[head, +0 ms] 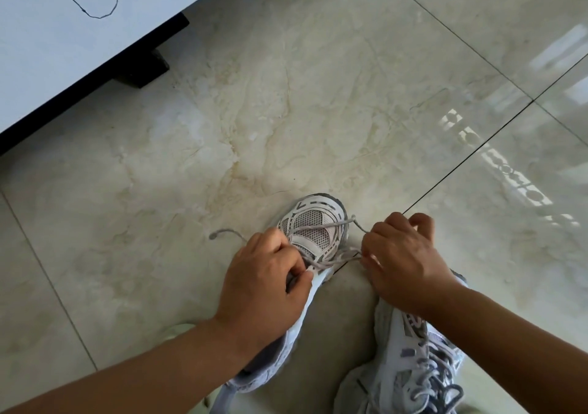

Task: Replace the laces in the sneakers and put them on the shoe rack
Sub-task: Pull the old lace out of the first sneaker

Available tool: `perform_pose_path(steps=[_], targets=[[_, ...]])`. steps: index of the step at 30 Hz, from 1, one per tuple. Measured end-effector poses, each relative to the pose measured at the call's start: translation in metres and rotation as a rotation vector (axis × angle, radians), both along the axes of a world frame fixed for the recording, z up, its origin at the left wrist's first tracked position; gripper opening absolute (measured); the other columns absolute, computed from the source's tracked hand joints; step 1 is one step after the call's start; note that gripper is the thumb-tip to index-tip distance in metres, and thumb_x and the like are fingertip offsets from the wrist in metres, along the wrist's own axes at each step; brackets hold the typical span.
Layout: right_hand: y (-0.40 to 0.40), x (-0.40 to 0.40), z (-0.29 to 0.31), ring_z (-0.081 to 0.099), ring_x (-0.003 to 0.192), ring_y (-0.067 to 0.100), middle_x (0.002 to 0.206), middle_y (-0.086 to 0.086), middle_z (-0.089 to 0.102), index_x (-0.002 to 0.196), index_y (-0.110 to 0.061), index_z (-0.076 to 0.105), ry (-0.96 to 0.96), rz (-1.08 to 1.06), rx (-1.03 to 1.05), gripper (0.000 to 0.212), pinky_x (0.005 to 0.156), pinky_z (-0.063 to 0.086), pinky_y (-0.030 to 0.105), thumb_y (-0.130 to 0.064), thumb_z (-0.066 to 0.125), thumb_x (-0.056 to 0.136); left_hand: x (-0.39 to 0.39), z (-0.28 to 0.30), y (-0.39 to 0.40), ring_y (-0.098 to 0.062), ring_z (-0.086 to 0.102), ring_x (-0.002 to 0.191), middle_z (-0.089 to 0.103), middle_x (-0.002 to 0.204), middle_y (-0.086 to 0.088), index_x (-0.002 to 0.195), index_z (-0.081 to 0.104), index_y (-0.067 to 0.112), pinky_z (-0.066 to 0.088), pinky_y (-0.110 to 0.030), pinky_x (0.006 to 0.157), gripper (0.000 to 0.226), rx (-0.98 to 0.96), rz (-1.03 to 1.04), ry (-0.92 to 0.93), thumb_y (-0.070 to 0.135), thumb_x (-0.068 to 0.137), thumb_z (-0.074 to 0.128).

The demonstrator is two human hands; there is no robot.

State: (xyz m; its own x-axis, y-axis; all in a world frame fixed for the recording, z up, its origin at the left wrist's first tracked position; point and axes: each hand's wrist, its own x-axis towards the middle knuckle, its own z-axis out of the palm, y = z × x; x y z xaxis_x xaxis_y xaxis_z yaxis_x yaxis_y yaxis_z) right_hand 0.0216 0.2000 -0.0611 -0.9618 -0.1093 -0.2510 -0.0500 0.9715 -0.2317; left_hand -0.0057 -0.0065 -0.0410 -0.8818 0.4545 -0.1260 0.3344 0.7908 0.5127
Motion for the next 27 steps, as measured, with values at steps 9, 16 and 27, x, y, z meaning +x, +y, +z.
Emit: perform_pose_path(steps=[9,16,27], targets=[[-0.038,-0.004,0.006,0.050,0.066,0.011,0.059,-0.012,0.057,0.064,-0.024,0.056,0.028,-0.022,-0.327,0.031,0.071,0.020,0.032,-0.049,0.042,0.076,0.000,0.000,0.001,-0.011,0.048,0.071,0.048,0.075,0.007,0.061,0.053,0.020,0.034,-0.020,0.059,0.025,-0.005,-0.012,0.004,0.042,0.075,0.052],[-0.010,-0.007,-0.002,0.043,0.064,0.011,0.059,-0.010,0.050,0.064,-0.022,0.051,-0.084,0.119,-0.241,0.021,0.073,0.027,0.029,-0.033,0.041,0.079,0.000,-0.001,0.000,-0.011,0.048,0.068,0.046,0.073,0.009,0.058,0.049,0.020,0.040,-0.023,0.055,0.023,0.012,-0.022,-0.010,0.038,0.073,0.052],[-0.022,-0.014,0.014,0.040,0.085,0.006,0.080,-0.014,0.053,0.081,-0.026,0.056,-0.135,0.045,-0.328,0.054,0.079,0.015,0.027,-0.061,0.015,0.075,-0.002,-0.001,-0.002,-0.008,0.045,0.068,0.045,0.072,0.011,0.060,0.049,0.022,0.038,-0.020,0.054,0.022,0.011,-0.058,0.009,0.039,0.073,0.053]])
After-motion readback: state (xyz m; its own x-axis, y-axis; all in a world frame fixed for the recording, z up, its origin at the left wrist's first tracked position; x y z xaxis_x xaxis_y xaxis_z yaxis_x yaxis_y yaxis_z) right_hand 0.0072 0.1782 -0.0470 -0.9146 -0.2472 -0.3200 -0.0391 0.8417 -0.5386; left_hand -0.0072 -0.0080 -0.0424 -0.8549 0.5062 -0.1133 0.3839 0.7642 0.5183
